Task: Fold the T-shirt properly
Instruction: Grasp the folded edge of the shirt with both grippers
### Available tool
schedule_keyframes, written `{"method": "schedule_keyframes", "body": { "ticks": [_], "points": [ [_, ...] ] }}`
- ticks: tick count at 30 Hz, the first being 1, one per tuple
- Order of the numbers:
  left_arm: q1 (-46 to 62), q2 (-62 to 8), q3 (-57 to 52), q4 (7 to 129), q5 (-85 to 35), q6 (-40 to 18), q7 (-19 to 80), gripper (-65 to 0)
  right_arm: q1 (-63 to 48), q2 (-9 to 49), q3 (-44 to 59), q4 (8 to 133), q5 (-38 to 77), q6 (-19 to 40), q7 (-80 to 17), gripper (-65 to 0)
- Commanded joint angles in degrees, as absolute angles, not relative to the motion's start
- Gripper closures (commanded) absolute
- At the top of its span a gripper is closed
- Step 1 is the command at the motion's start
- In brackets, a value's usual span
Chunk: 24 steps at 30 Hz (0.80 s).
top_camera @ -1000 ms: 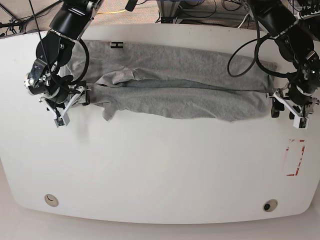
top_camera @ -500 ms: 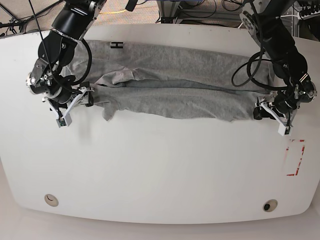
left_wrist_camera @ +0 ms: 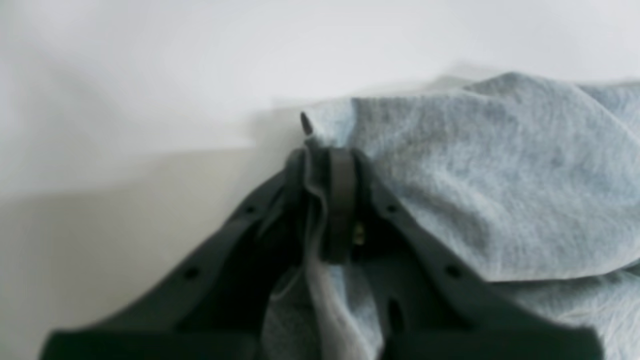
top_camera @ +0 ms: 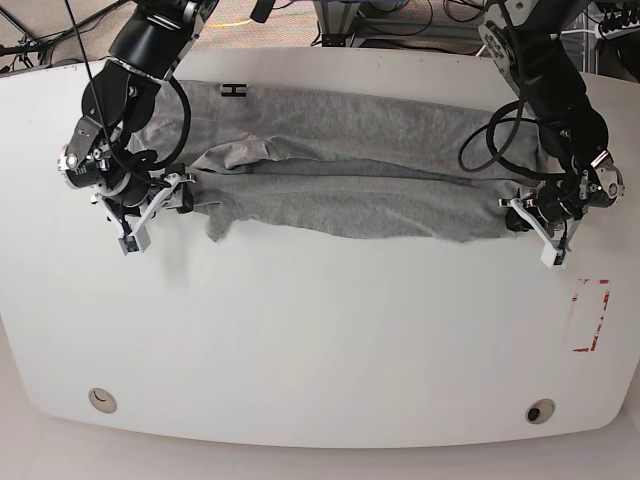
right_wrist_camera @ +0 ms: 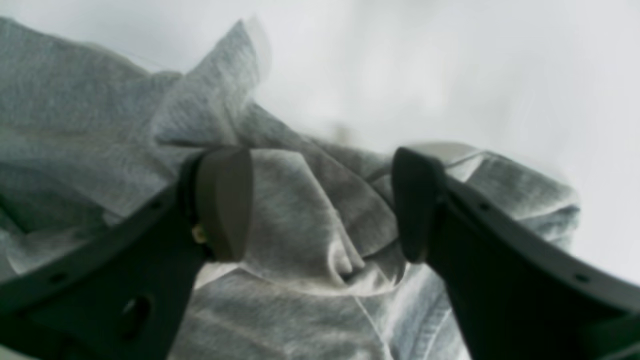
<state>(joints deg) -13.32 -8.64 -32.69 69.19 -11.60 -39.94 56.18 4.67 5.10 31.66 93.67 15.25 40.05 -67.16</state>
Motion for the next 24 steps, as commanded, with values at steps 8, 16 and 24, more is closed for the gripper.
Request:
{"method": "schedule_keyframes", "body": {
  "ticks": [8,16,24],
  "points": [
    [-14.5,-8.1,-33.0,78.8,-11.9,-40.0,56.0,-2.9,5.8,6.1,31.7,94.4,15.7,40.0,-66.2,-20.3],
    [-14.4,-7.8,-32.7,83.7,-11.9,-40.0,56.0,-2.9,5.1,7.3,31.7,94.5,15.7,40.0,-66.2,-50.3],
    [-13.2,-7.8,-32.7,84.9,-11.9,-40.0,56.0,-2.9,3.2,6.9,31.7,94.4,16.1,40.0,-66.1,-47.6]
  ]
}}
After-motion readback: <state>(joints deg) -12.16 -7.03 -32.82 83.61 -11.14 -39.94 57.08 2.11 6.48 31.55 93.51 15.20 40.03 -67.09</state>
